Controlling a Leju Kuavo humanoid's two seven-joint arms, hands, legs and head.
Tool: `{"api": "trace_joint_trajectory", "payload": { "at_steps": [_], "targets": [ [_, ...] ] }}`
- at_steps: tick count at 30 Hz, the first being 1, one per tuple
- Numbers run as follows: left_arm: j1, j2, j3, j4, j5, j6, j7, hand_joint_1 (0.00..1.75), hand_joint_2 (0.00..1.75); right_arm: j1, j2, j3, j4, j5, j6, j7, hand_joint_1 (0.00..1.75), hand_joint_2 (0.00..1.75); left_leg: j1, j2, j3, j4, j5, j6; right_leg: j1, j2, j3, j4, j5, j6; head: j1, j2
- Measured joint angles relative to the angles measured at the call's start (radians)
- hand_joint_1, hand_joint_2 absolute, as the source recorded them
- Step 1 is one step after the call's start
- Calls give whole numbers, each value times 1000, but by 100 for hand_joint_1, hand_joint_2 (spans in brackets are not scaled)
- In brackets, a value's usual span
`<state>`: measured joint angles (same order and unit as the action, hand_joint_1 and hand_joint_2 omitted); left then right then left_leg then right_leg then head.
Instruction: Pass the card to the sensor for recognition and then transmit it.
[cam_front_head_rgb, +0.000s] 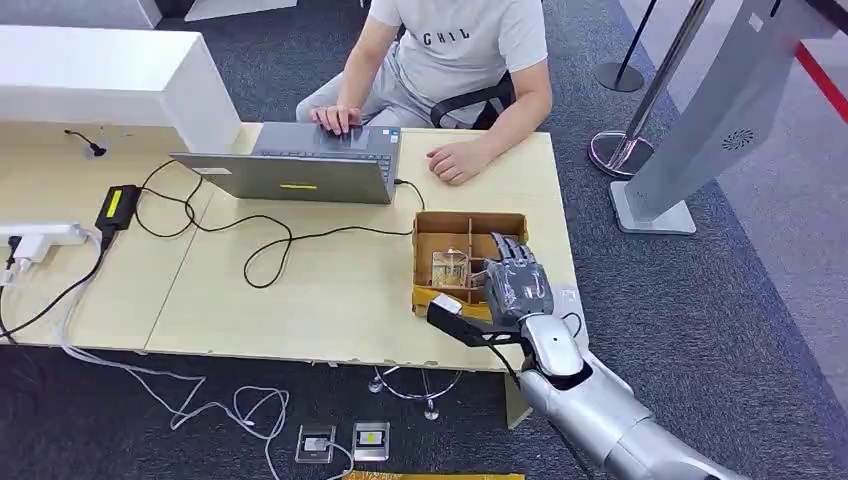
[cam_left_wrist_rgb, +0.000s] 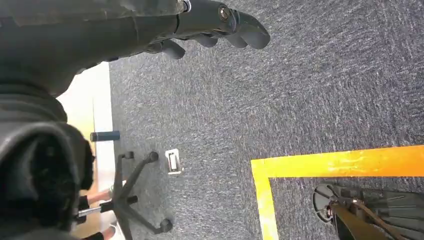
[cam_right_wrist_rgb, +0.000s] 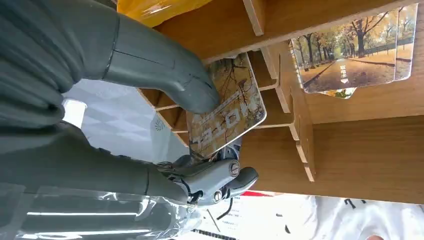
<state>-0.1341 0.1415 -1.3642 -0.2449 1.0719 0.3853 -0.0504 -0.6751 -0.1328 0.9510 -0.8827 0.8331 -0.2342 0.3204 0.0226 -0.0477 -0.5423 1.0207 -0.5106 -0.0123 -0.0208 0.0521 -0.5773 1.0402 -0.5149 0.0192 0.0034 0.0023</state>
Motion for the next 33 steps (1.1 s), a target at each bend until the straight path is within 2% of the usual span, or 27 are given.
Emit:
{"api": "trace_joint_trajectory", "payload": {
  "at_steps": [16,19,21,24,33],
  "targets": [
    [0,0,0,0,-3,0,0,0,0,0,0,0,0,1,-20,3,175,175,0,0,0,0,0,0,0,0,0,0,0,0,0,0],
    [0,0,0,0,-6,2,0,0,0,-20,-1,-2,-10,54,-72,65,175,175,0,0,-1,0,1,0,0,0,-1,0,1,0,0,0],
    [0,0,0,0,-8,3,0,0,0,-75,-6,-8,-47,53,-49,105,175,175,0,1,-1,0,1,-1,-1,2,-2,0,1,0,0,0],
    [0,0,0,0,-11,3,0,0,0,-135,-15,-17,-95,53,-28,117,175,175,0,2,1,0,1,-1,0,2,0,0,1,0,0,0],
    [0,-1,-1,0,-10,4,7,0,0,-156,-22,-22,-140,66,-25,102,175,175,0,2,0,0,1,-1,0,2,0,0,1,0,0,0]
  ]
}}
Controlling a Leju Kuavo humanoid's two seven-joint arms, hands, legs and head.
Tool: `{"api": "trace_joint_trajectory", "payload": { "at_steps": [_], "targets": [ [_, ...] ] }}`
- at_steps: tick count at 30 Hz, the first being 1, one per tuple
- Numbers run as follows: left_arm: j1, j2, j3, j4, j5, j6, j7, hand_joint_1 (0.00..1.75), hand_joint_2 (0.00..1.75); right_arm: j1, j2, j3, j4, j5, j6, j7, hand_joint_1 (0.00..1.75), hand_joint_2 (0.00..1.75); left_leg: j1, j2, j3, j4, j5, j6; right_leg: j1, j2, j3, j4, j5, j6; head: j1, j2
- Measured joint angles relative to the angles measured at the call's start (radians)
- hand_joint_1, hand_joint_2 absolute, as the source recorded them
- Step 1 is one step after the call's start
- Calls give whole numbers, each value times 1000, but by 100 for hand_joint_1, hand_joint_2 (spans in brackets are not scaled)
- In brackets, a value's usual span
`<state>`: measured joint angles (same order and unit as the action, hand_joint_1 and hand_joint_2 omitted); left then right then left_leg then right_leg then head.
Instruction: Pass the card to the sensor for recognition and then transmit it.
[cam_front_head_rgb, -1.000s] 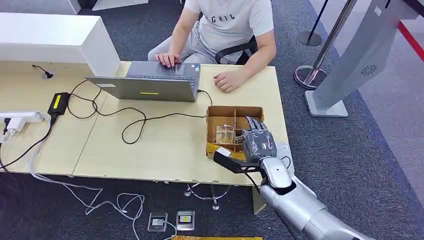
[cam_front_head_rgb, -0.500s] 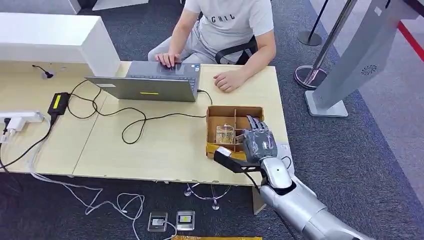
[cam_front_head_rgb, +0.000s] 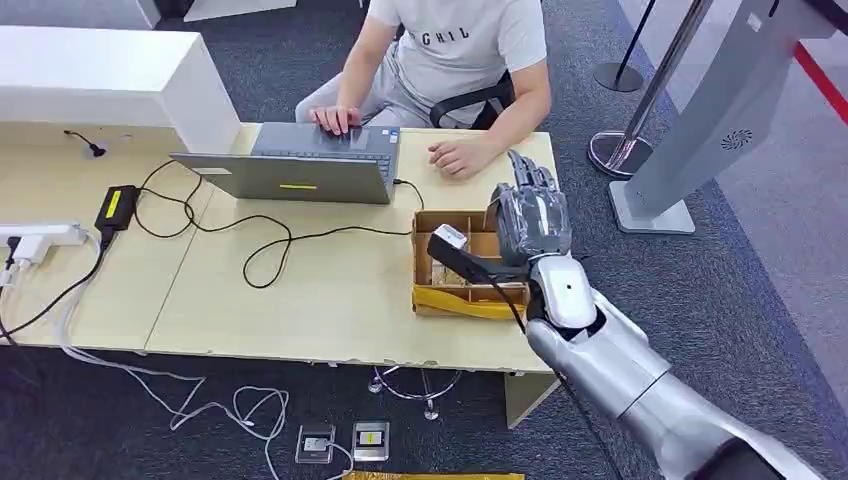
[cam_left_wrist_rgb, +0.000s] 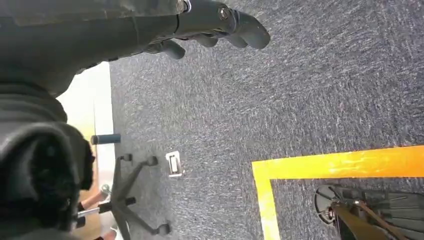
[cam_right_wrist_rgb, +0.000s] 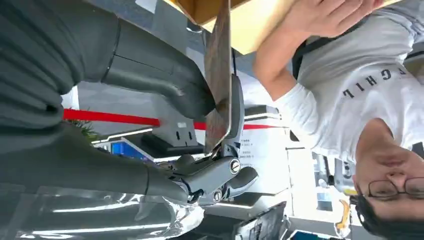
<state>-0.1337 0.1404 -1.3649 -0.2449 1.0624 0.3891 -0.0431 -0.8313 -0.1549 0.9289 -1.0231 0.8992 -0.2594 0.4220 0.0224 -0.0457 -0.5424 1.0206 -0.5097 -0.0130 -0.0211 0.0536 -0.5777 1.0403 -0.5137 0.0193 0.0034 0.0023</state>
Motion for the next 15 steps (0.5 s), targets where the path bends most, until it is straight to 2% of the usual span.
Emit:
{"api": "trace_joint_trajectory", "payload": {
  "at_steps": [5,15],
  "targets": [
    [0,-1,0,0,7,2,6,0,0,-3,11,3,2,-7,-5,-21,175,175,0,0,0,0,0,0,0,0,0,0,0,0,0,0],
    [0,-2,0,0,9,2,10,0,0,-7,24,6,8,-7,-5,-21,175,175,0,0,0,0,0,0,0,0,0,0,0,0,0,0]
  ]
}}
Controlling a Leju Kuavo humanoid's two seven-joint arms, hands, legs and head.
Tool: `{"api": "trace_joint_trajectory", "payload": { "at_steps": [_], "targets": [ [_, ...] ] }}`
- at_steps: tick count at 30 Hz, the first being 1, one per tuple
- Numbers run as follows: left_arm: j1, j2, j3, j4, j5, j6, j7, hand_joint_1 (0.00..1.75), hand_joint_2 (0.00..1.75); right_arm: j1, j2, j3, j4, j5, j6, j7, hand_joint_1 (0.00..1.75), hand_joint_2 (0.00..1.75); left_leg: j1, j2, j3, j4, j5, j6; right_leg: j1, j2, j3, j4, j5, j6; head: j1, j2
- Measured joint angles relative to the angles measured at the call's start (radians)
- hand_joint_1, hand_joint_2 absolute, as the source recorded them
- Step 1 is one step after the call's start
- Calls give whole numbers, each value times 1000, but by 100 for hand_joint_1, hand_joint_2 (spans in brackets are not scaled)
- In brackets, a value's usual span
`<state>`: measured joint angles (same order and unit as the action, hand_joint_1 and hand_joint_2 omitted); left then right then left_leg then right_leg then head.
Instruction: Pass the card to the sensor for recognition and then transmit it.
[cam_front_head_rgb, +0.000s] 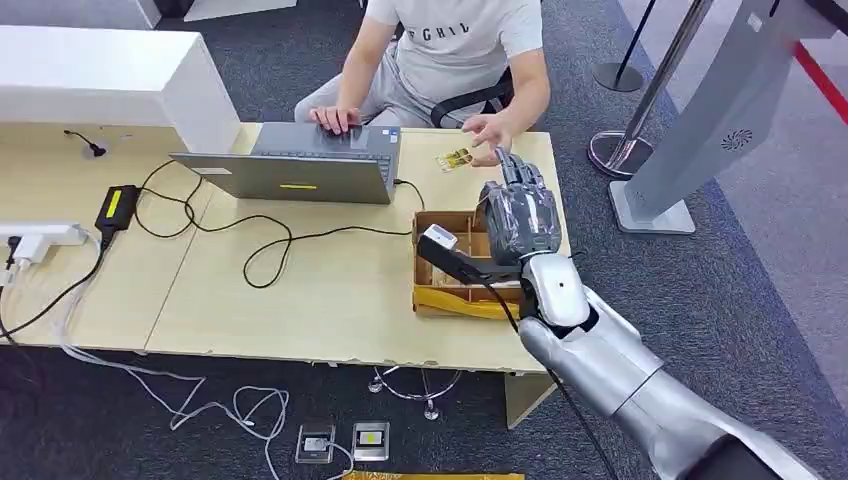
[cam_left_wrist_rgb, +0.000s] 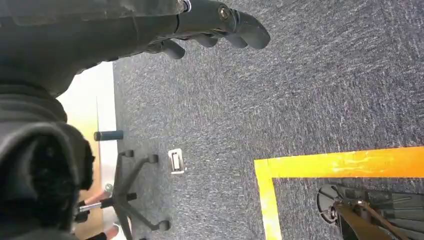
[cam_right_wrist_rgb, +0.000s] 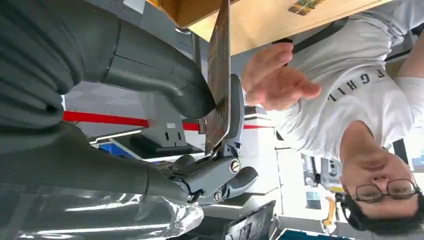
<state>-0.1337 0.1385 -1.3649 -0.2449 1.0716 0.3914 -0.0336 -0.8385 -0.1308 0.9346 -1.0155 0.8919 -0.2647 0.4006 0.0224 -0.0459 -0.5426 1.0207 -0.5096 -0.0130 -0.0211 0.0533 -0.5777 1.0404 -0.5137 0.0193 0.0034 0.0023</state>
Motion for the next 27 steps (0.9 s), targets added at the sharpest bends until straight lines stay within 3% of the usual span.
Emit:
{"api": "trace_joint_trajectory", "payload": {
  "at_steps": [9,27],
  "targets": [
    [0,0,0,0,9,3,1,0,0,-1,4,3,3,-3,-2,-13,175,175,0,0,0,0,0,0,0,0,0,0,0,0,0,0],
    [0,-10,2,0,29,16,27,0,0,-38,68,17,39,11,-45,-32,175,175,0,0,0,0,0,0,0,0,0,0,0,0,0,0]
  ]
}}
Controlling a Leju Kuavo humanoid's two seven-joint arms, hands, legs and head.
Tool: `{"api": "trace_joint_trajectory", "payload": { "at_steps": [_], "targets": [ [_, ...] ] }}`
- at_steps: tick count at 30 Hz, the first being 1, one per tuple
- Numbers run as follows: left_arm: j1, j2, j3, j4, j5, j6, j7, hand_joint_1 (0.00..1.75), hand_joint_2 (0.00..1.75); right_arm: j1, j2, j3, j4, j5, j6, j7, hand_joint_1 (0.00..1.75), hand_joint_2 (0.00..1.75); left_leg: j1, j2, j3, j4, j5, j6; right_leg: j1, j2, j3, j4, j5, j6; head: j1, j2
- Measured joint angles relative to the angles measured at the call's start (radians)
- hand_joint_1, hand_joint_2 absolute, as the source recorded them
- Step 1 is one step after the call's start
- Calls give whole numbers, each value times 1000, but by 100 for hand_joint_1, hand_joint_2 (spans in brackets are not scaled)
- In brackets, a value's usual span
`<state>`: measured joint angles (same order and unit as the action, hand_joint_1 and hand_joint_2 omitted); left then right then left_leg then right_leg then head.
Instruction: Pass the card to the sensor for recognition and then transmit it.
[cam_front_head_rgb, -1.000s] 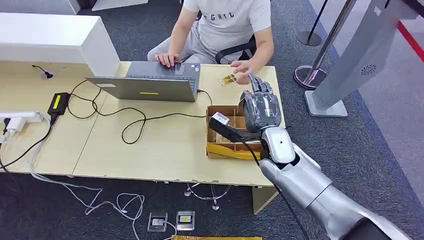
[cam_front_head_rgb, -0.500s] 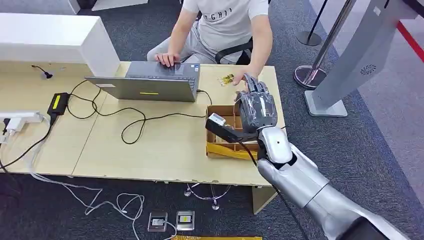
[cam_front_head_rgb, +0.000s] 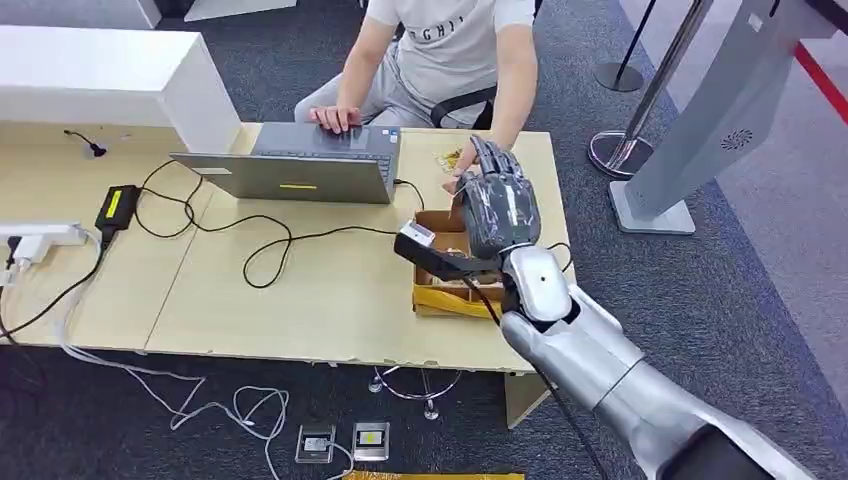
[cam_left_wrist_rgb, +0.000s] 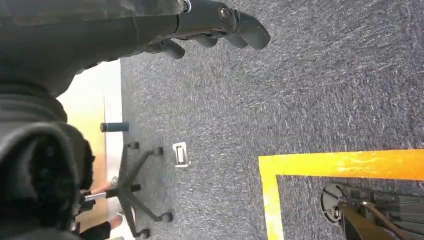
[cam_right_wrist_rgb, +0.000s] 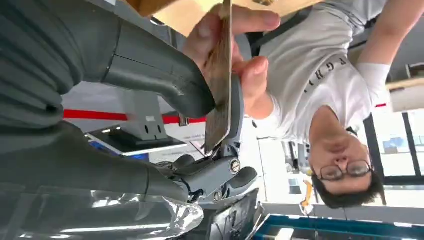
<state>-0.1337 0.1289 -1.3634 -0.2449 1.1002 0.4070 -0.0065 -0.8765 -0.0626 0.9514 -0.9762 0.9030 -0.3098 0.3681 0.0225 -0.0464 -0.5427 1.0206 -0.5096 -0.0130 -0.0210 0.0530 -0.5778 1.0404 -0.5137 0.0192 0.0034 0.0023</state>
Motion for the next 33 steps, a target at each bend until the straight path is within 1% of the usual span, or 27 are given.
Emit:
{"api": "trace_joint_trajectory", "payload": {
  "at_steps": [5,8,12,15,16,17,18,19,21,24,33],
  "targets": [
    [0,-3,0,0,0,2,6,0,0,-10,8,0,7,-2,12,10,175,175,0,0,0,0,0,0,0,0,0,0,0,0,0,0],
    [0,-5,0,0,-16,-3,15,0,0,-14,7,1,23,6,29,98,175,175,0,0,0,0,0,0,0,0,0,0,0,0,0,0],
    [2,-5,0,0,-24,-9,18,0,0,-15,-34,-4,41,-11,27,91,175,175,0,0,0,0,0,0,0,0,0,0,0,0,0,0],
    [3,-5,0,0,-31,-9,18,0,0,-16,-57,-6,51,-11,26,100,175,175,0,0,0,0,0,0,0,0,0,0,0,0,0,0],
    [2,-5,0,0,-32,-9,18,0,0,-16,-64,-6,53,-12,26,104,152,175,0,0,0,0,0,0,0,0,0,0,0,0,0,0],
    [3,-5,0,0,-32,-9,18,0,0,-17,-70,-6,55,-12,26,105,0,175,0,0,0,0,0,0,0,0,0,0,0,0,0,0],
    [3,-5,0,0,-33,-10,18,0,0,-17,-74,-7,57,-12,26,107,0,175,0,0,0,0,0,0,0,0,0,0,0,0,0,0],
    [3,-5,0,0,-34,-10,18,0,0,-16,-79,-7,59,-11,26,111,0,0,0,0,0,0,0,0,0,0,0,0,0,0,0,0],
    [3,-5,0,0,-35,-11,18,0,0,-16,-87,-7,63,-10,23,117,0,0,0,0,0,0,0,0,0,0,0,0,0,0,0,0],
    [3,-6,0,0,-40,-15,18,0,0,-16,-95,-6,69,-36,46,111,0,0,0,0,0,0,0,0,0,0,0,0,0,0,0,0],
    [3,-6,0,0,-42,-19,19,0,0,-16,-109,-5,76,-36,40,106,0,0,0,0,0,0,0,0,0,0,0,0,0,0,0,0]
  ]
}}
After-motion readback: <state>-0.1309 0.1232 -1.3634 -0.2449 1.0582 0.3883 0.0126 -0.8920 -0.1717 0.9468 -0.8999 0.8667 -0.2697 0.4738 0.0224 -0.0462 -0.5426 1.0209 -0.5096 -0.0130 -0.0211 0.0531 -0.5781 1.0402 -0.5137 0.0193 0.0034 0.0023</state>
